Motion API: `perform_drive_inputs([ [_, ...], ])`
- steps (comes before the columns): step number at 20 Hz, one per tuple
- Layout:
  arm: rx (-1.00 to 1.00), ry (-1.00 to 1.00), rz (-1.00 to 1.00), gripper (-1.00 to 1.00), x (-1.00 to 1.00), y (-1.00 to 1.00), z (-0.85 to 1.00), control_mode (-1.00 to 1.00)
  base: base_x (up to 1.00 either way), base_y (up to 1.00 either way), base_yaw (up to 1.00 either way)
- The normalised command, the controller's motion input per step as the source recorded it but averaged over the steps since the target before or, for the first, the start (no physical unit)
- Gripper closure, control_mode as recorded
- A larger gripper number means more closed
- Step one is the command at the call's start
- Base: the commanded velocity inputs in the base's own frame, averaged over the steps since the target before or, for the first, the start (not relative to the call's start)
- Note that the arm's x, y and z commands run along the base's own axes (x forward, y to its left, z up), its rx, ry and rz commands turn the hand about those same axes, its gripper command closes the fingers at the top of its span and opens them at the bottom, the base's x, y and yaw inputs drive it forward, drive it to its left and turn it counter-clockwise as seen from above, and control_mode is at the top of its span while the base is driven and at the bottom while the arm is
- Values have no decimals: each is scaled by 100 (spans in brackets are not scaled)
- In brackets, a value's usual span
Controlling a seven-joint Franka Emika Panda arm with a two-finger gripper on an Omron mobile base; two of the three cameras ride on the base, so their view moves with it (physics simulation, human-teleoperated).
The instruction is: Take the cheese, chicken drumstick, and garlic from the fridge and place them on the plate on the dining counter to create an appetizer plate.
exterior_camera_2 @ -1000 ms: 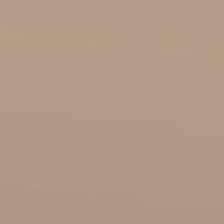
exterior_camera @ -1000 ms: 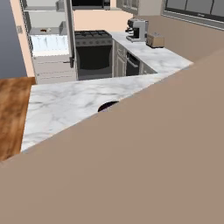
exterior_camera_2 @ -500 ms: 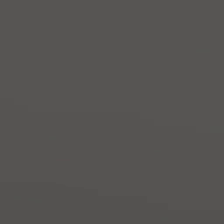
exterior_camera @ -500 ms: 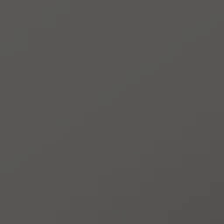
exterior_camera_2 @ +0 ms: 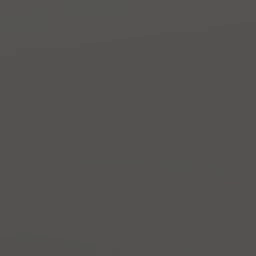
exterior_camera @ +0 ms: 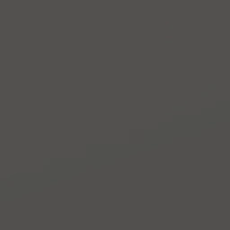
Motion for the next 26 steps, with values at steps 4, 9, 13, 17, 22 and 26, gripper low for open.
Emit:
perform_drive_inputs([
  [4,0,0,0,-100,0,0,0,100,0,100,0],
  [9,0,0,0,-100,0,0,0,100,0,100,0],
  [13,0,0,0,-100,0,0,0,100,56,100,1],
  [17,0,0,0,-100,0,0,0,100,100,100,0],
  [22,0,0,0,-100,0,0,0,100,100,62,-3],
  [26,0,0,0,-100,0,0,0,100,100,35,-8],
])
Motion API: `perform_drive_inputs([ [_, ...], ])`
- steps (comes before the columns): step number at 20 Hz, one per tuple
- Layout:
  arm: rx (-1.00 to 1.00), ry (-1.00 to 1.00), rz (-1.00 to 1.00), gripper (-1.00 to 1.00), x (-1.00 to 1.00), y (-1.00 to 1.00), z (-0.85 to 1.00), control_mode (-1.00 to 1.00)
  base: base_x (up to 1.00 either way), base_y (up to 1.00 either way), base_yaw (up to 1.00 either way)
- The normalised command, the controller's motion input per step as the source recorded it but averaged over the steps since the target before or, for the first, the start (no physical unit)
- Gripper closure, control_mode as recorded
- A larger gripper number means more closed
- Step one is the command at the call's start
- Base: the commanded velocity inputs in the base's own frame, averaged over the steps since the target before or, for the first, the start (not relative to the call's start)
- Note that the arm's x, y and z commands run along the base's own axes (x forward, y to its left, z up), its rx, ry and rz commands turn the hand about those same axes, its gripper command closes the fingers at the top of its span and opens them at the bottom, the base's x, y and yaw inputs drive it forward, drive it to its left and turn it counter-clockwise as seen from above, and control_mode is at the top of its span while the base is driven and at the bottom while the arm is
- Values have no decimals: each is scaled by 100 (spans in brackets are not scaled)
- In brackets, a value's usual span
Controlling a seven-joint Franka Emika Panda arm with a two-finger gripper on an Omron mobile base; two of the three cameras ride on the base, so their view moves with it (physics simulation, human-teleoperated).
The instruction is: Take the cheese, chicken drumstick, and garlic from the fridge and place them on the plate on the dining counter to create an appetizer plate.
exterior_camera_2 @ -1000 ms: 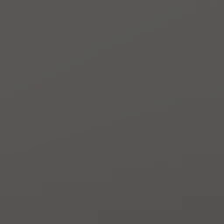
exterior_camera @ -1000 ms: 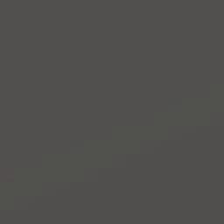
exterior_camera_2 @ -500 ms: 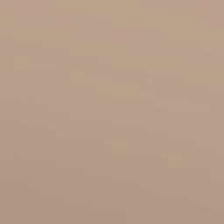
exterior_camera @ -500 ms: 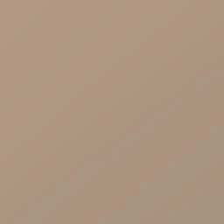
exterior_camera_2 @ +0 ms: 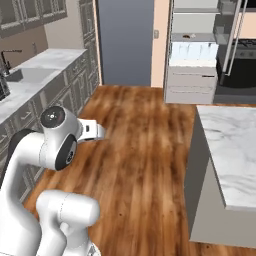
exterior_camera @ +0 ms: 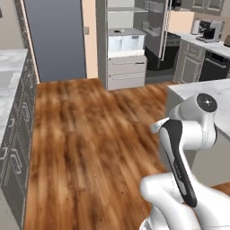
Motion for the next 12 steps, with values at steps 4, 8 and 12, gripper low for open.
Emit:
perform_drive_inputs([
  [4,0,0,0,-100,0,0,0,100,100,3,-2],
  [8,0,0,0,-100,0,0,0,100,100,-16,-8],
  [12,0,0,0,-100,0,0,0,100,100,-34,-10],
])
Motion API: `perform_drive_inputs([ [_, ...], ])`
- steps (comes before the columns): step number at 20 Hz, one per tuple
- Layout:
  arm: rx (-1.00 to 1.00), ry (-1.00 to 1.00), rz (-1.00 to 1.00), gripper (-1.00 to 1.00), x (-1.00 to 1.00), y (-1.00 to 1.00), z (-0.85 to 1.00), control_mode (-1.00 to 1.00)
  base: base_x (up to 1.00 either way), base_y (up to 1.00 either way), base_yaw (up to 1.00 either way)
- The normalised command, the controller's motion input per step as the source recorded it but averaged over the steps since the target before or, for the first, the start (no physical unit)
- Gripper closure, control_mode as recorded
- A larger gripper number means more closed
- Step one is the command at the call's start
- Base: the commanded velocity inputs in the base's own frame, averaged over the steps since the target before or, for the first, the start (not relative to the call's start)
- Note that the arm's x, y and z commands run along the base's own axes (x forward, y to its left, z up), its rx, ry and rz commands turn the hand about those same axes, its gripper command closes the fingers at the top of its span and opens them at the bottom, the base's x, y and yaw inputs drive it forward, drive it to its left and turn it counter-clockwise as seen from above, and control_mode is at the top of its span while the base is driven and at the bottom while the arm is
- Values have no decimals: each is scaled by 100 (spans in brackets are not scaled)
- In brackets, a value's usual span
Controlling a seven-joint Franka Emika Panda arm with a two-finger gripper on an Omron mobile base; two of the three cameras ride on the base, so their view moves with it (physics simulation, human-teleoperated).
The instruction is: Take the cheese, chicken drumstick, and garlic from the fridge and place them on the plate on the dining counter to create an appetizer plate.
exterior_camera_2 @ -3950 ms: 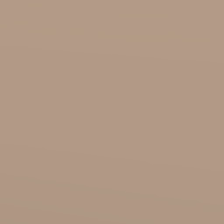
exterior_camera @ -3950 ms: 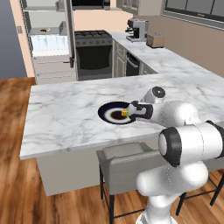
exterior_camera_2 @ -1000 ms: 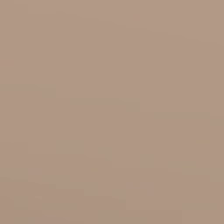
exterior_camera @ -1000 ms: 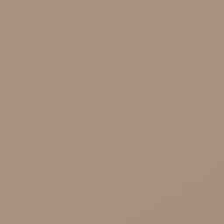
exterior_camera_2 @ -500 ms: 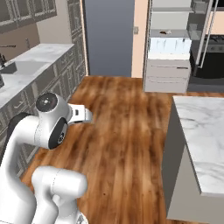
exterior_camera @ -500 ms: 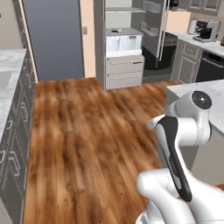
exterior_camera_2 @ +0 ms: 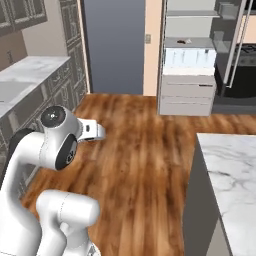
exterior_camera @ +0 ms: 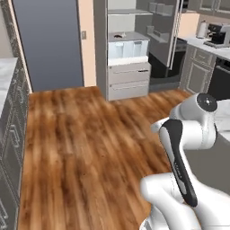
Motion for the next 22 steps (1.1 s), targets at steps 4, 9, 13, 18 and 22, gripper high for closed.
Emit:
perform_drive_inputs([
  [4,0,0,0,-100,0,0,0,100,100,-33,-19],
  [9,0,0,0,-100,0,0,0,100,100,-13,-27],
  [13,0,0,0,-100,0,0,0,100,100,0,-23],
  [18,0,0,0,-100,0,0,0,100,100,0,-15],
  [22,0,0,0,-100,0,0,0,100,100,0,-9],
])
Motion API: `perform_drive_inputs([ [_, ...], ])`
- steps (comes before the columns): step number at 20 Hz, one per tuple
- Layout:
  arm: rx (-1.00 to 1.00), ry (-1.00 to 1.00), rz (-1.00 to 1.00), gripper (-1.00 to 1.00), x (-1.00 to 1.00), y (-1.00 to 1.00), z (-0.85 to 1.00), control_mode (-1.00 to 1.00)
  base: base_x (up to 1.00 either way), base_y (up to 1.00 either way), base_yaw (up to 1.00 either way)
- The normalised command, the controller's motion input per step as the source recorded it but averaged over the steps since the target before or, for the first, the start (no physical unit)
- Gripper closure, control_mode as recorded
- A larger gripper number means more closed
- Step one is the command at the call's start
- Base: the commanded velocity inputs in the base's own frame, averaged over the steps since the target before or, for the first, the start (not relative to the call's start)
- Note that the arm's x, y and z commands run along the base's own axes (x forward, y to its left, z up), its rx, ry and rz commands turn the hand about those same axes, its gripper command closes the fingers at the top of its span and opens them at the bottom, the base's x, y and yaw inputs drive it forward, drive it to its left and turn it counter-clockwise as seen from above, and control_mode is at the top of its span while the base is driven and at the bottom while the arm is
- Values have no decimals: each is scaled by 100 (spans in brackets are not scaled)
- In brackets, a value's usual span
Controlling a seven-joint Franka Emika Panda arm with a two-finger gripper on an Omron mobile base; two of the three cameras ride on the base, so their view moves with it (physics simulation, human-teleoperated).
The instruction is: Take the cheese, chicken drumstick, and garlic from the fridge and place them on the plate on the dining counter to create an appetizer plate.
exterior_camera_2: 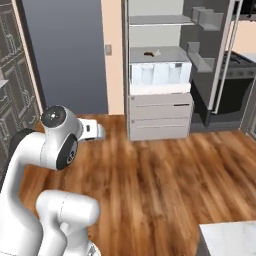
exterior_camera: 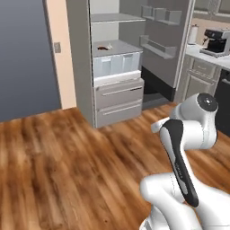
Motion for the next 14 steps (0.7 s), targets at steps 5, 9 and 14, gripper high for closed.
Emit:
perform_drive_inputs([
  [5,0,0,0,-100,0,0,0,100,100,0,-18],
  [9,0,0,0,-100,0,0,0,100,100,0,-26],
  [14,0,0,0,-100,0,0,0,100,100,-5,-31],
])
